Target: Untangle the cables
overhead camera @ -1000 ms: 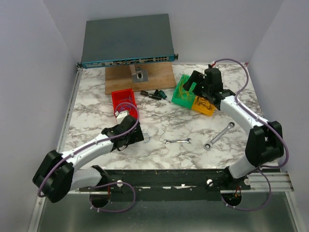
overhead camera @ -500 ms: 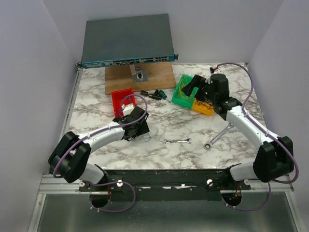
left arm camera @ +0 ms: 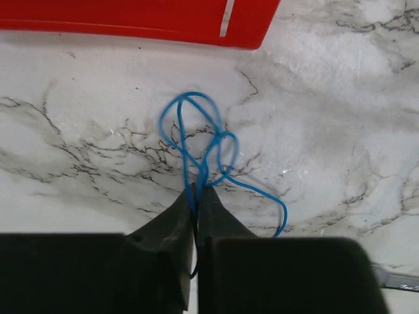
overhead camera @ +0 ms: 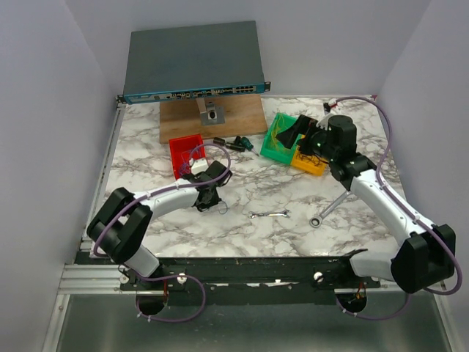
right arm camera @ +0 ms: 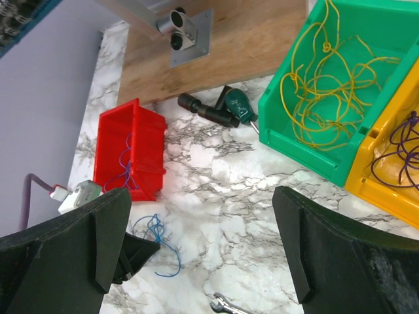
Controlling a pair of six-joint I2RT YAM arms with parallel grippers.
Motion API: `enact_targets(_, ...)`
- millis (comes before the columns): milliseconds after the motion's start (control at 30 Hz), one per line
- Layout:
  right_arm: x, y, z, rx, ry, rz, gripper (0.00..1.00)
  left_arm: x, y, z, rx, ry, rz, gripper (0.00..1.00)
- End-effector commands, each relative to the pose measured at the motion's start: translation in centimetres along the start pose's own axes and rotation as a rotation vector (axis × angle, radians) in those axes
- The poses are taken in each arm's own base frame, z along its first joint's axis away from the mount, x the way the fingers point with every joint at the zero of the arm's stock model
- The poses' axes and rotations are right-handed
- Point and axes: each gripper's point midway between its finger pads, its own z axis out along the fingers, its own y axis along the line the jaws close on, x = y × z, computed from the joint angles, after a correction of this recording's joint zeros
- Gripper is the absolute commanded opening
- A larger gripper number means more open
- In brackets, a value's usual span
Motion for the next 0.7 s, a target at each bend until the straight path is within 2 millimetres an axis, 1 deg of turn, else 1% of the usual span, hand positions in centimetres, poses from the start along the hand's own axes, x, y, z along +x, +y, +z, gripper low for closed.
enact_targets(0, -0.1, 1.3, -1.2, -0.055, -0.013, -0.020, 1.00, -1.4, 0.2, -1.1, -0.026, -0.059, 0.033, 0.00)
enact_targets(67, 0.0, 1.3, -1.5, -0.056, -0.012, -0.022, 1.00, -2.4, 0.1, -2.3, -0.007, -0.085, 0.055, 0.00)
enact_targets(133, 0.2, 1.3, -1.7, -0.060, -0.010, -0.024, 1.00, -3.4, -0.2, -3.9, 0.021, -0.105, 0.079, 0.00)
enact_targets(200, 0.4, 1.3, -1.8, -0.064, -0.003, -0.024, 1.00, -4.5, -0.8, -5.9, 0.069, -0.130, 0.110, 0.00)
enact_targets(267, 0.5, 1.4, -1.9, -0.068, 0.002, -0.023, 1.00, -5.9, -0.9, -8.1, 0.097, -0.171, 0.123, 0.00)
enact_targets(333, 0.7, 1.4, -1.9, -0.072, 0.005, -0.020, 1.00, -7.7, -0.3, -9.9, 0.091, -0.211, 0.120, 0.00)
enact_targets(400, 0.7, 1.5, -2.0, -0.076, 0.005, -0.018, 1.00, -9.3, 0.6, -11.2, 0.087, -0.239, 0.102, 0.00)
enact_targets(500, 0.6, 1.8, -2.0, -0.089, 0.008, -0.014, 1.00, -11.9, 2.0, -12.3, 0.078, -0.289, 0.065, 0.00)
enact_targets(567, 0.6, 2.0, -2.1, -0.097, 0.010, -0.012, 1.00, -13.3, 2.6, -13.5, 0.088, -0.327, 0.050, 0.00)
enact_targets(667, 0.5, 2.0, -2.2, -0.097, 0.009, -0.012, 1.00, -15.5, 2.8, -15.6, 0.119, -0.391, 0.039, 0.00)
